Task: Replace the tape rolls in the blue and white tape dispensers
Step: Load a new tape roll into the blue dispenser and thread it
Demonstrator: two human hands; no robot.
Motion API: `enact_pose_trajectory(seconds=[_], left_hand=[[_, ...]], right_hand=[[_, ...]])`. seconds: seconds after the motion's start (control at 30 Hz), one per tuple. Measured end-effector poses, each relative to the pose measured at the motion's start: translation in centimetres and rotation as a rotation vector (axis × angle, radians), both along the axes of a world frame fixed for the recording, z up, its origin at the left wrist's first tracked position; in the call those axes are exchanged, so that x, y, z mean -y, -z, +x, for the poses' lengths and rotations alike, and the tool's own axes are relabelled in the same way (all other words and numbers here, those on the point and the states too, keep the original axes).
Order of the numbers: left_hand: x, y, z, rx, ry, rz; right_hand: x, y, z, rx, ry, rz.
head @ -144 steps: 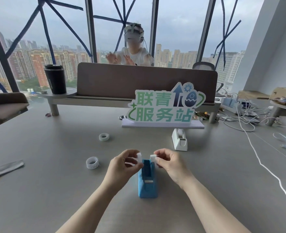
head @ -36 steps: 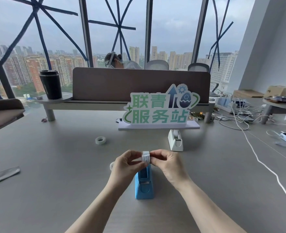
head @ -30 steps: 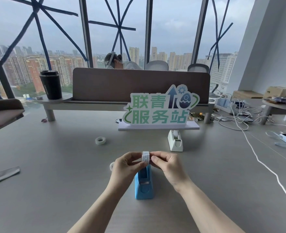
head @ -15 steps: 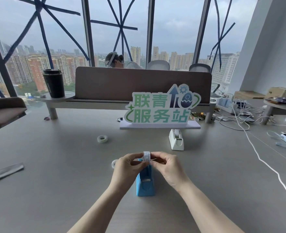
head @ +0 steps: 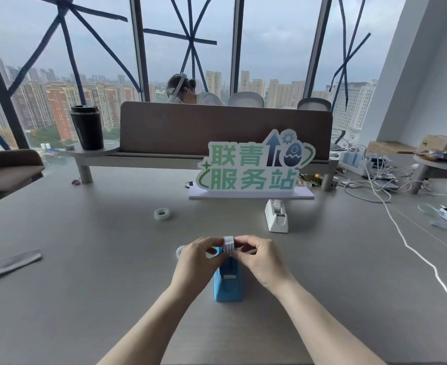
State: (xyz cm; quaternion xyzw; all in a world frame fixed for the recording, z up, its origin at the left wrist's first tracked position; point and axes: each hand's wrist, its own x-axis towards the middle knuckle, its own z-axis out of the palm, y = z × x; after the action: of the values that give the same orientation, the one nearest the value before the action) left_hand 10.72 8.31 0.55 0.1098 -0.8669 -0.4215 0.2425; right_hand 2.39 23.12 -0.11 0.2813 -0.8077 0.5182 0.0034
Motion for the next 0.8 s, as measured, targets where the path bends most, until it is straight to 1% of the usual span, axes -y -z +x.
enact_pose_trajectory(seconds=[0.27,0.57,0.67,0.8], left_hand=[[0.5,1.1,-0.6,0.02,0.011,-0.029],[1.4,1.6,-0.8,0.04,0.04,0.036],[1.5,1.7,-0.8,0.025,0.071,0.065],[1.6,1.5,-1.1,0.064,0.114,0.066]], right_hand=[[0.2,1.0,-0.1,-0.023,0.037,0.026],[0.1,1.2,-0.5,-0.037,0.053,0.064],[-0.3,1.3,-0.4,-0.094,0.021,0.13],[-0.4,1.0,-0.3,-0.248,-0.025,0.212]])
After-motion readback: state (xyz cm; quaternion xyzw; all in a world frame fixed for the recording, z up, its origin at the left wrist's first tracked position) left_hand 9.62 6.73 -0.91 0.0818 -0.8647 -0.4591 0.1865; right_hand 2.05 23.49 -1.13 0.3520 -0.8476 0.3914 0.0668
